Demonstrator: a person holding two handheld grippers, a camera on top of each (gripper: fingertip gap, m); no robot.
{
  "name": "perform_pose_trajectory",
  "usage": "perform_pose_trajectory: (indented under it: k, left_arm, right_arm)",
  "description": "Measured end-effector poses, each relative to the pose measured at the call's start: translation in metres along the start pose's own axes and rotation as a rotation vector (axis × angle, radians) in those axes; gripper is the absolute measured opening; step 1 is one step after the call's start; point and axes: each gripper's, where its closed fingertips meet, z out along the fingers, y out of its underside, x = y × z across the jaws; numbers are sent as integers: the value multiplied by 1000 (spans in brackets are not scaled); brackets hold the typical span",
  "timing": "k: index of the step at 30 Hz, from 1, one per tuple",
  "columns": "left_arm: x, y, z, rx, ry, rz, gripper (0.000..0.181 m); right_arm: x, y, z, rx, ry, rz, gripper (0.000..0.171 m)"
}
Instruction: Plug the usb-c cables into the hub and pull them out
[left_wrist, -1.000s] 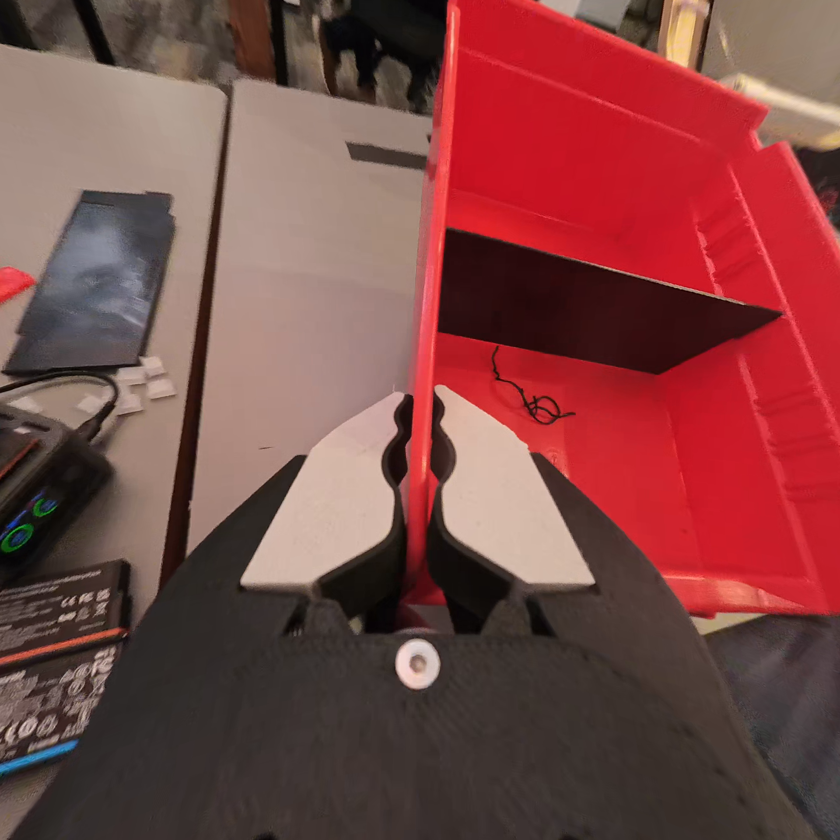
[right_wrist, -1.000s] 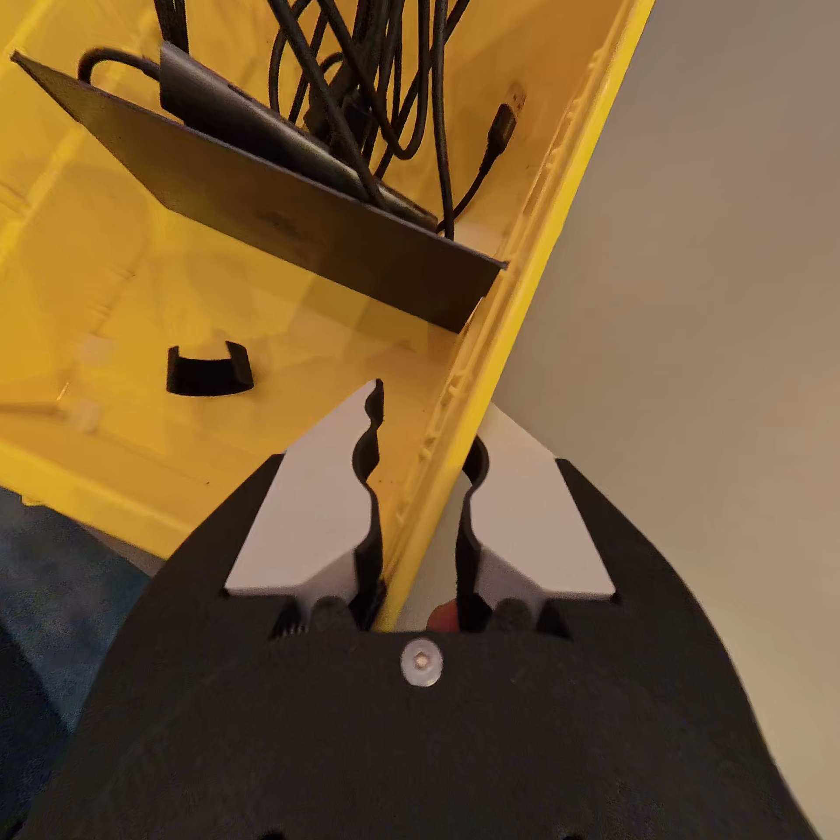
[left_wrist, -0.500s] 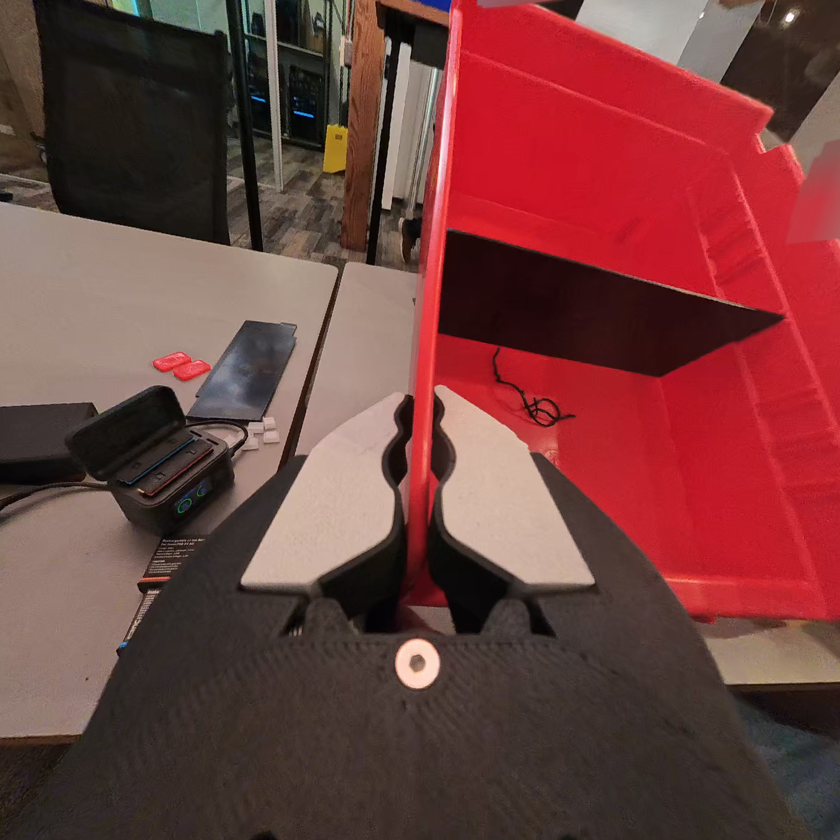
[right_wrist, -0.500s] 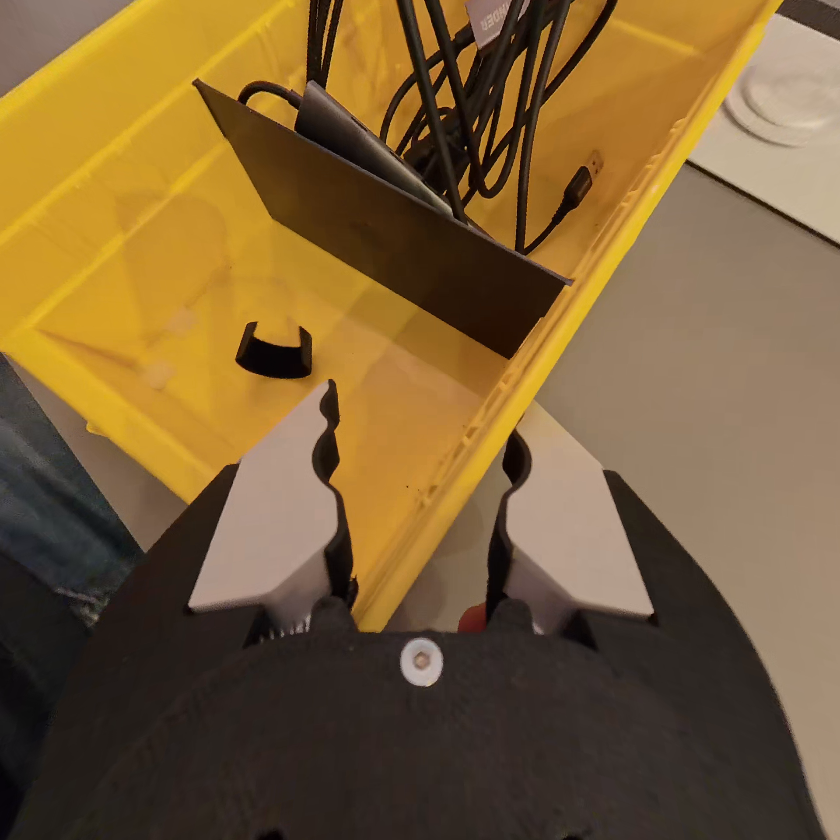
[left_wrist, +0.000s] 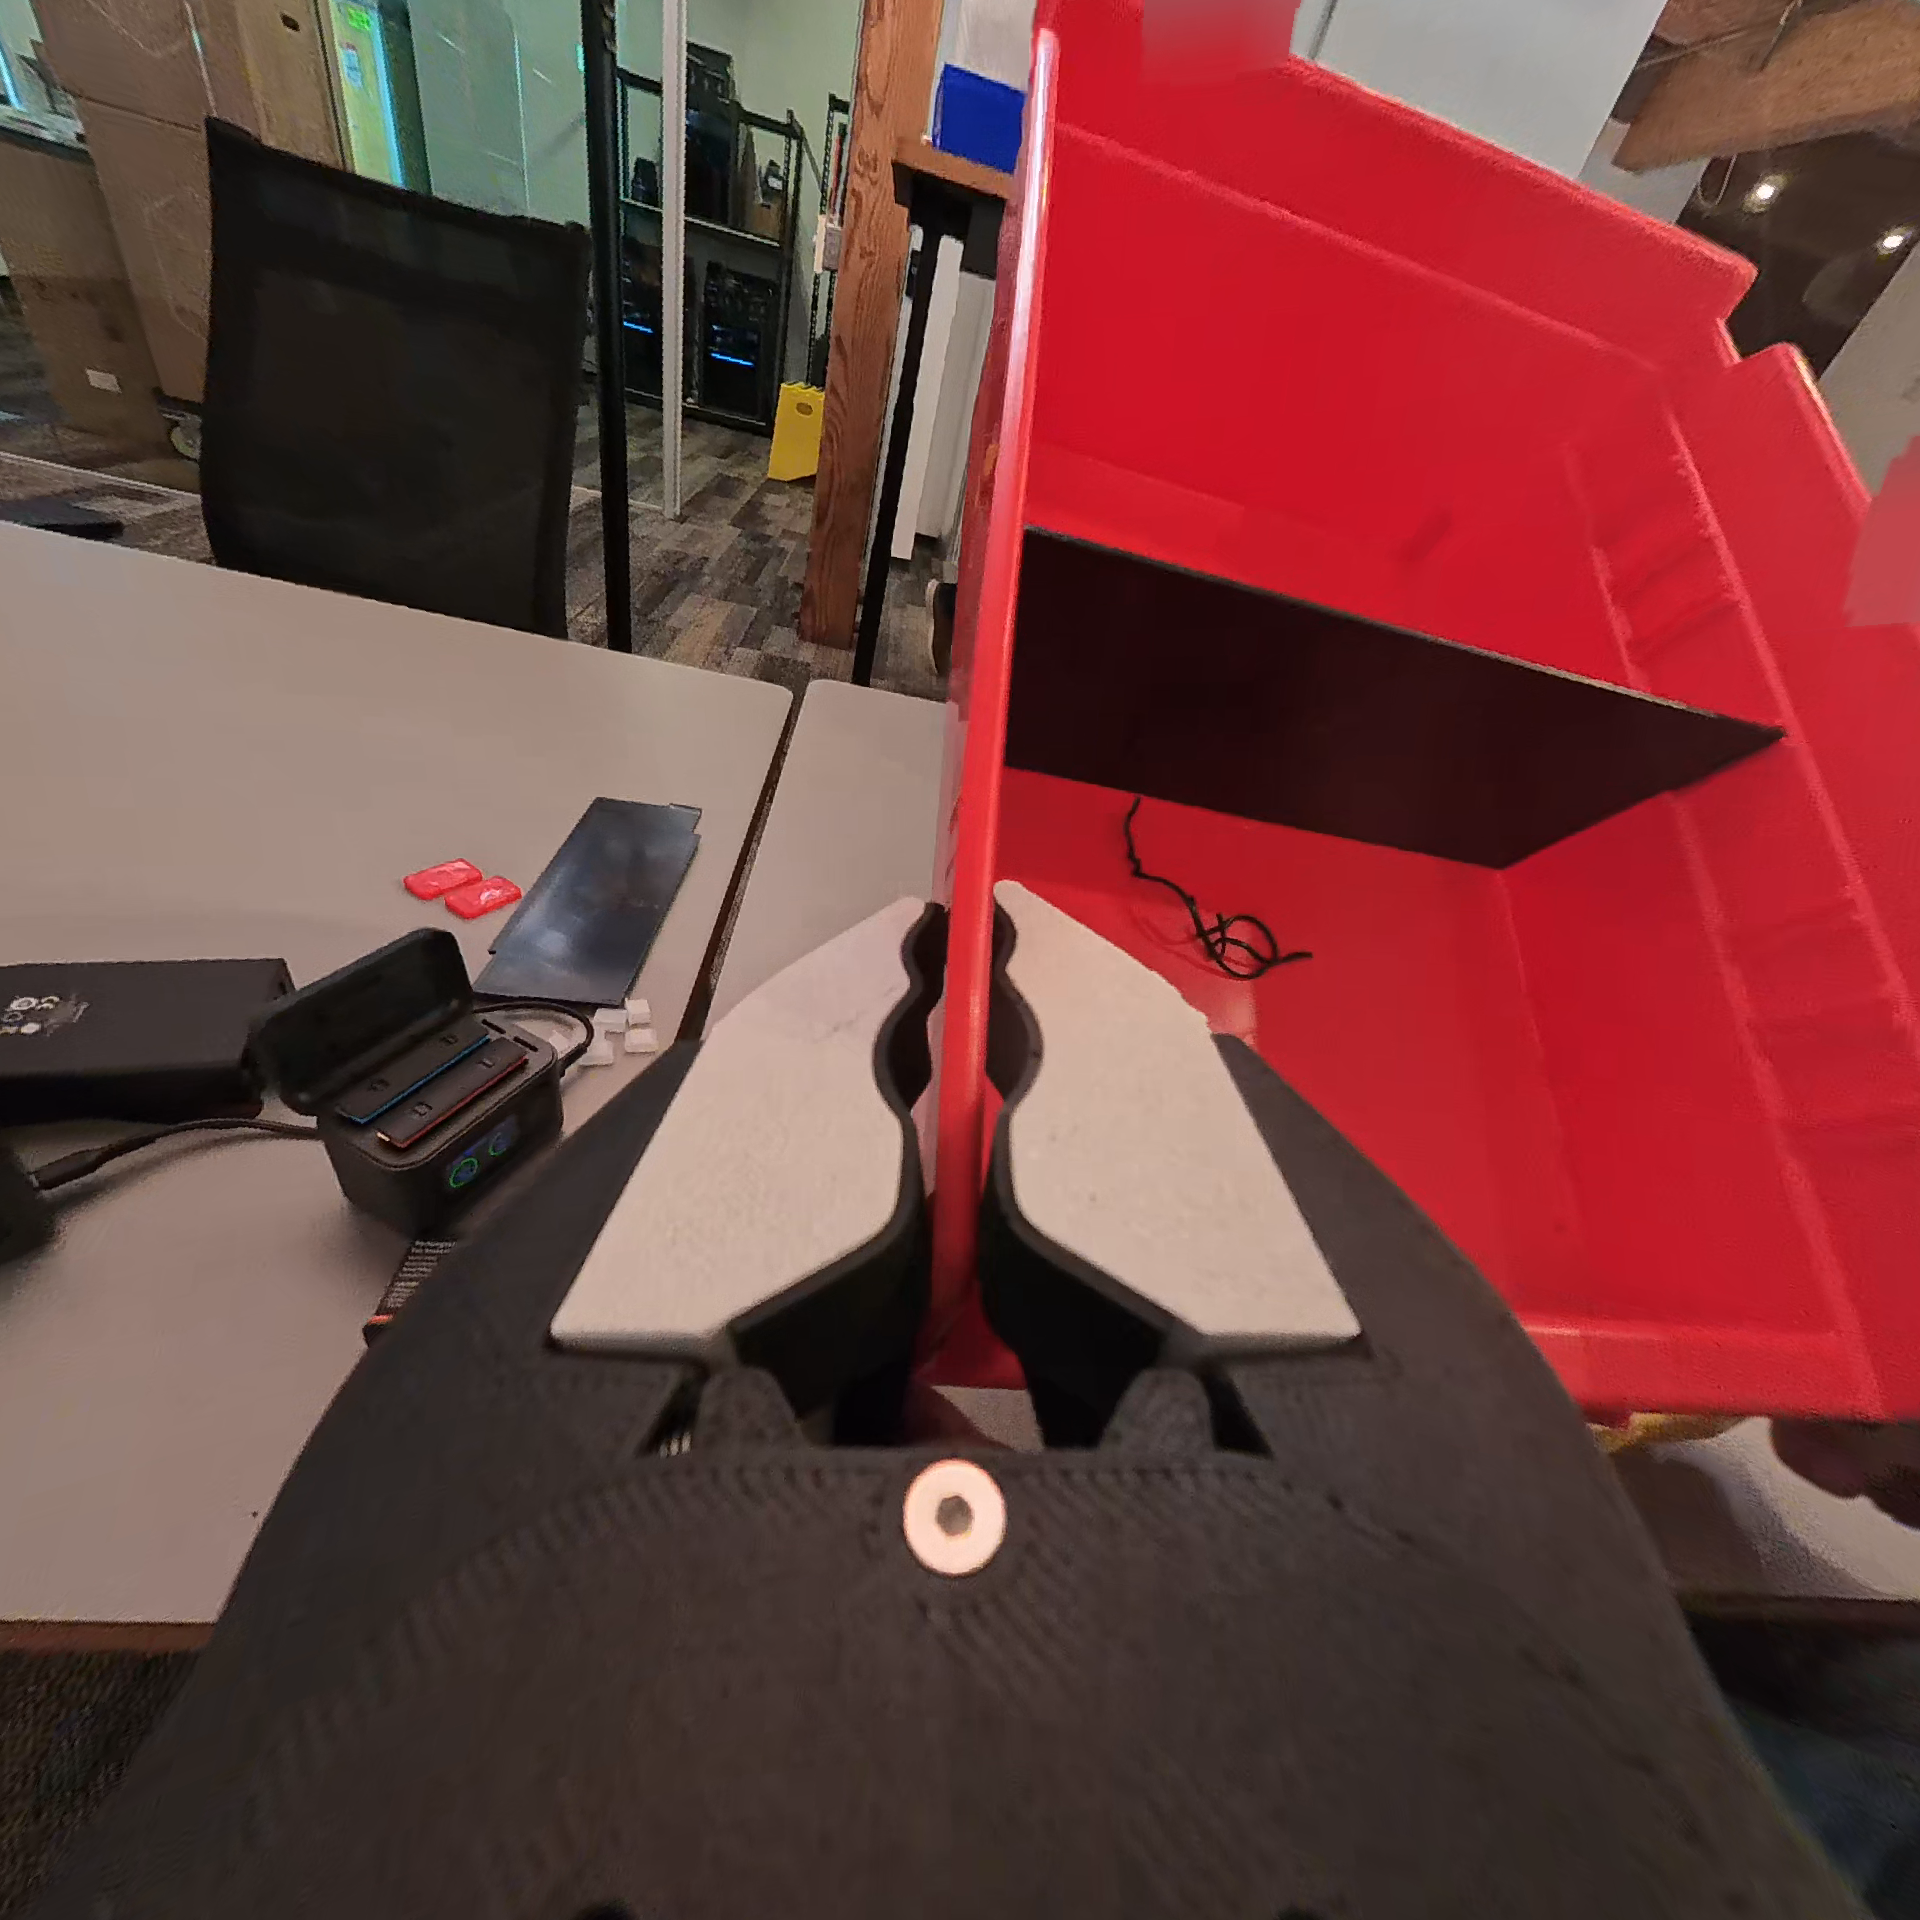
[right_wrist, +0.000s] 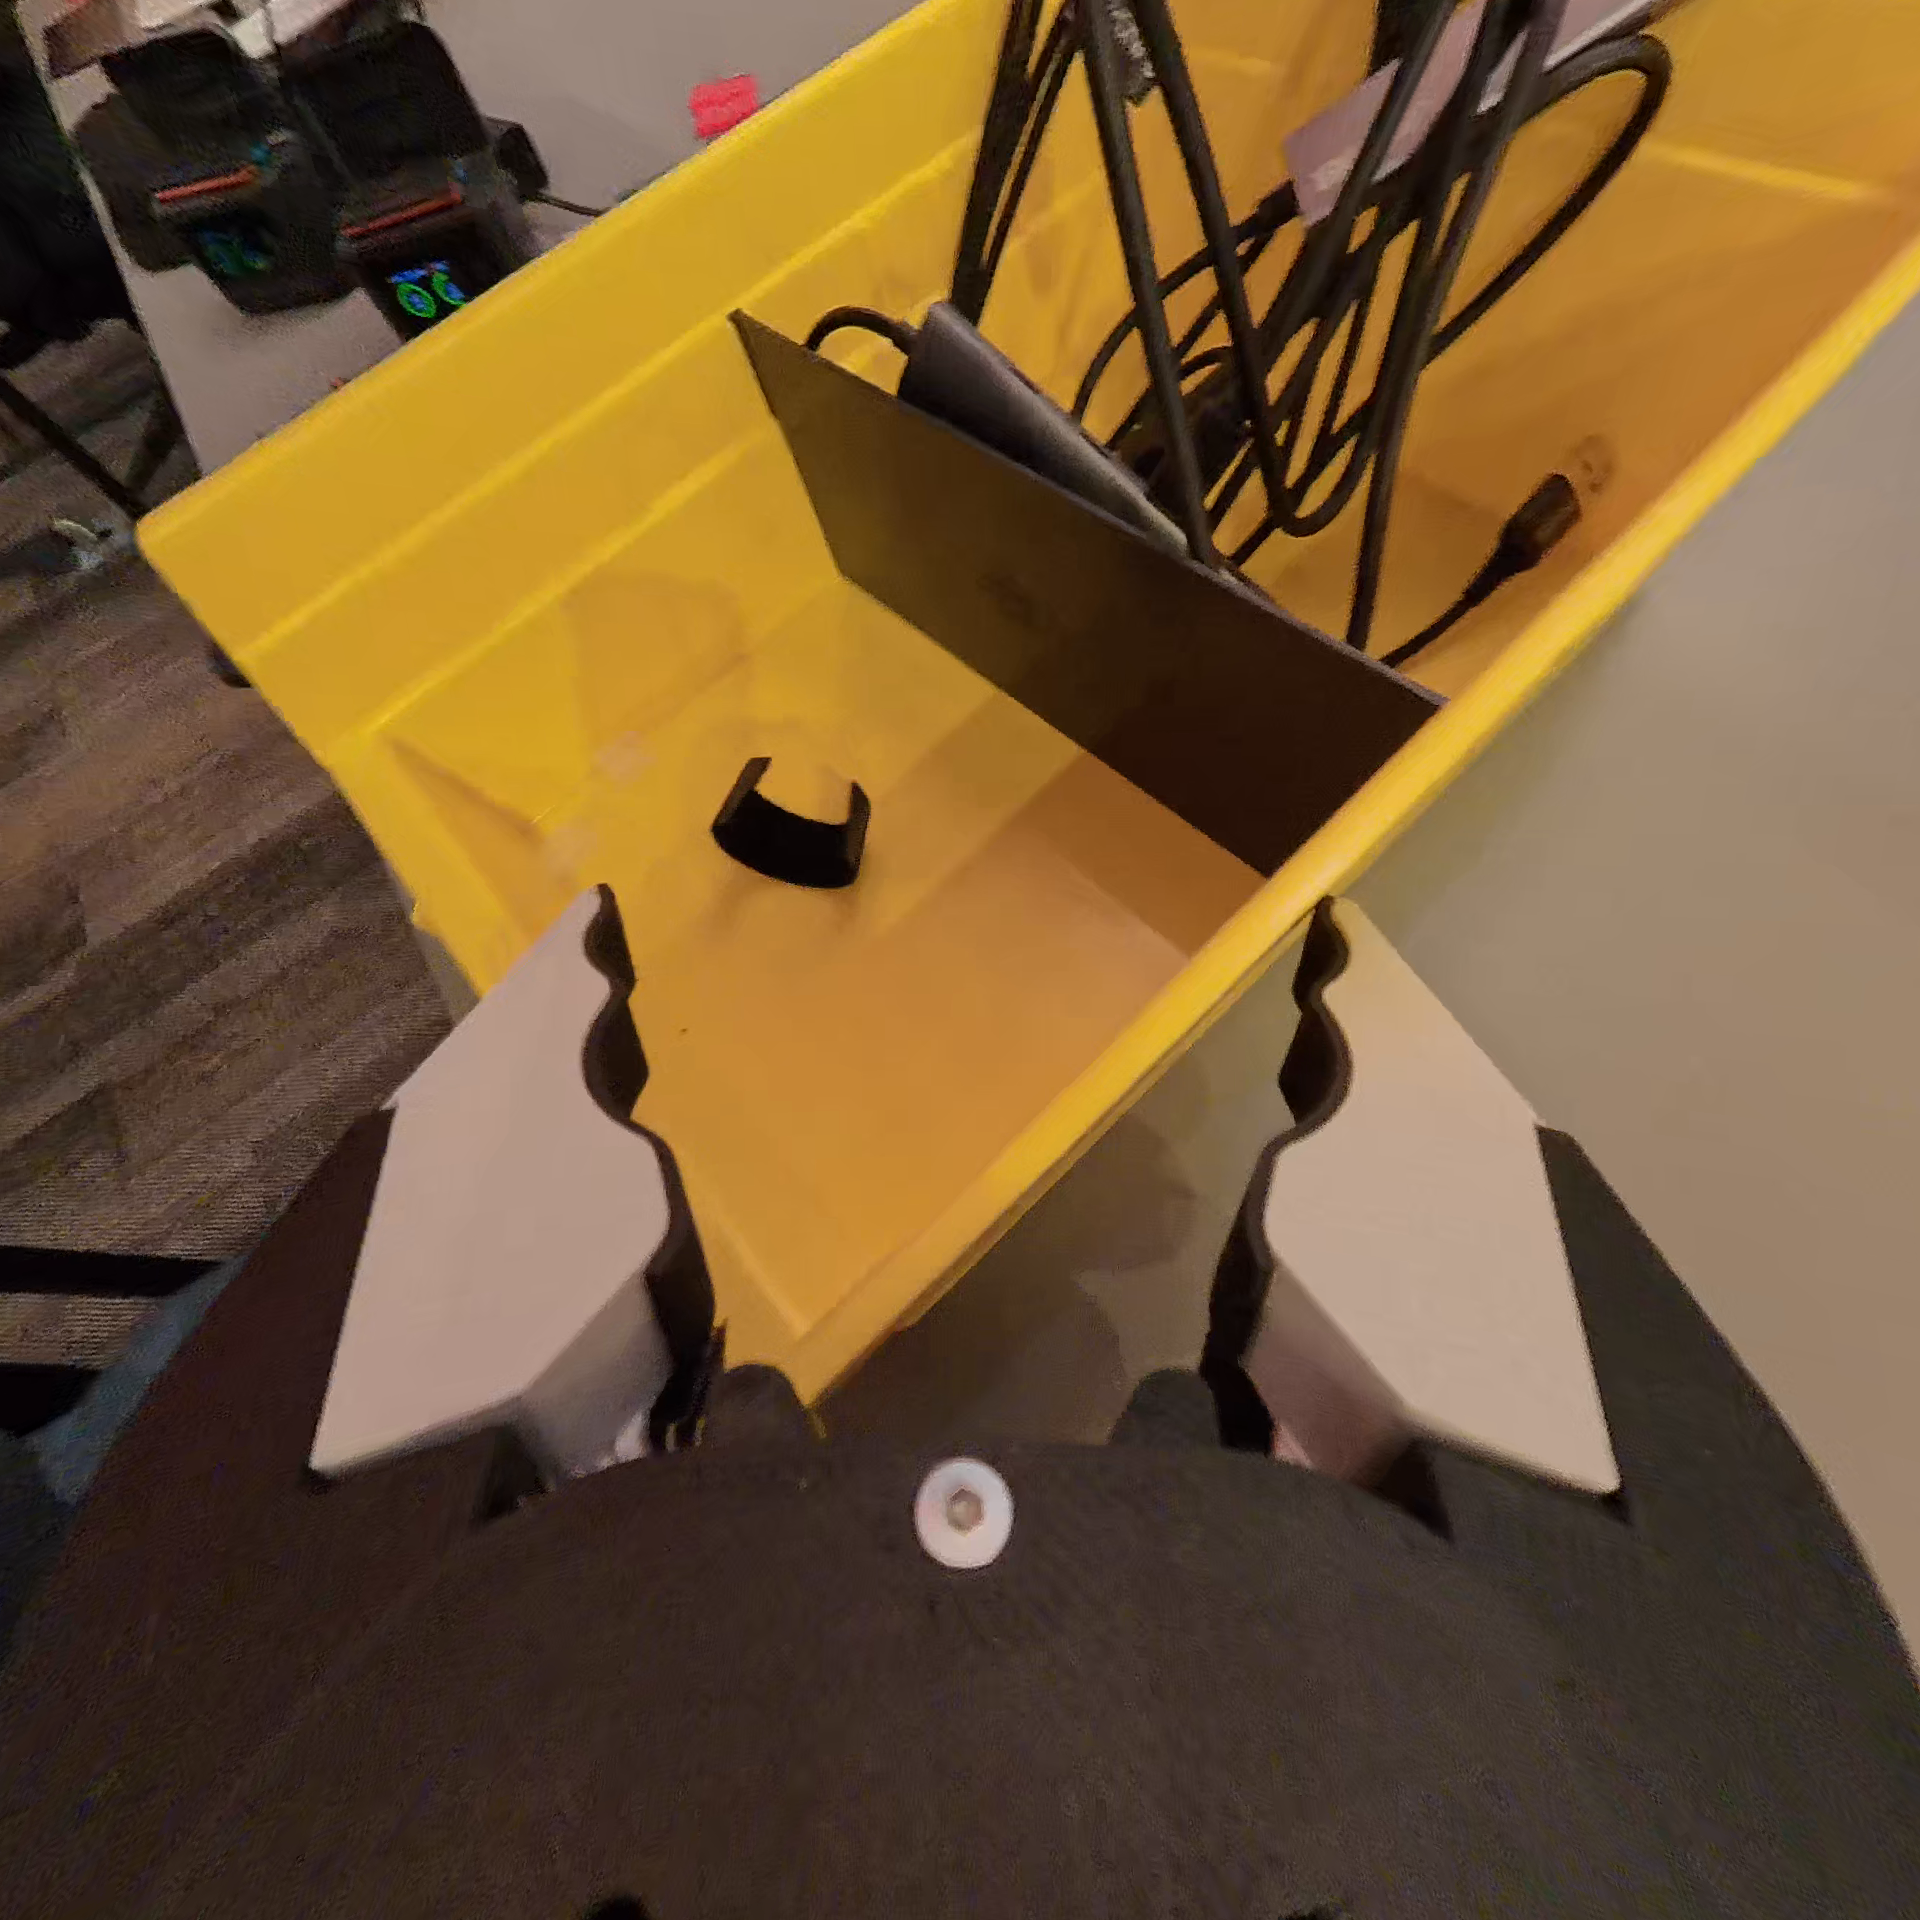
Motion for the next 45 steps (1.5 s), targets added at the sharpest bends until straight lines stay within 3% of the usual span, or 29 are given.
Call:
perform_pose_trajectory:
  k: [4,8,12,16,21,24,28,31,36,41,45]
  left_arm:
    - [8,-11,-3,31,10,8,5]
    - [32,-17,2,45,43,35,5]
    - [67,-13,19,35,103,41,5]
    - [116,0,48,10,170,25,5]
    - [201,32,94,-78,277,33,5]
    - [254,59,118,-149,341,40,5]
    - [322,96,141,-235,404,89,5]
    - [352,119,156,-293,420,27,5]
    - [410,171,168,-376,450,121,6]
    - [456,226,168,-486,499,83,6]
    - [472,252,160,-531,500,102,11]
  right_arm:
    - [-26,-11,20,2,-62,4,123]
    - [-23,-19,10,46,-46,-27,123]
    - [4,-27,-32,116,-8,-33,121]
    - [37,-37,-107,264,13,-5,117]
    - [44,-34,-212,388,108,-57,113]
    - [35,-26,-250,435,103,-12,112]
    - [44,-9,-273,451,166,2,103]
    - [77,9,-294,440,255,69,107]
    - [94,47,-304,383,250,155,103]
    - [139,97,-308,247,467,126,70]
    - [162,128,-313,156,520,117,61]
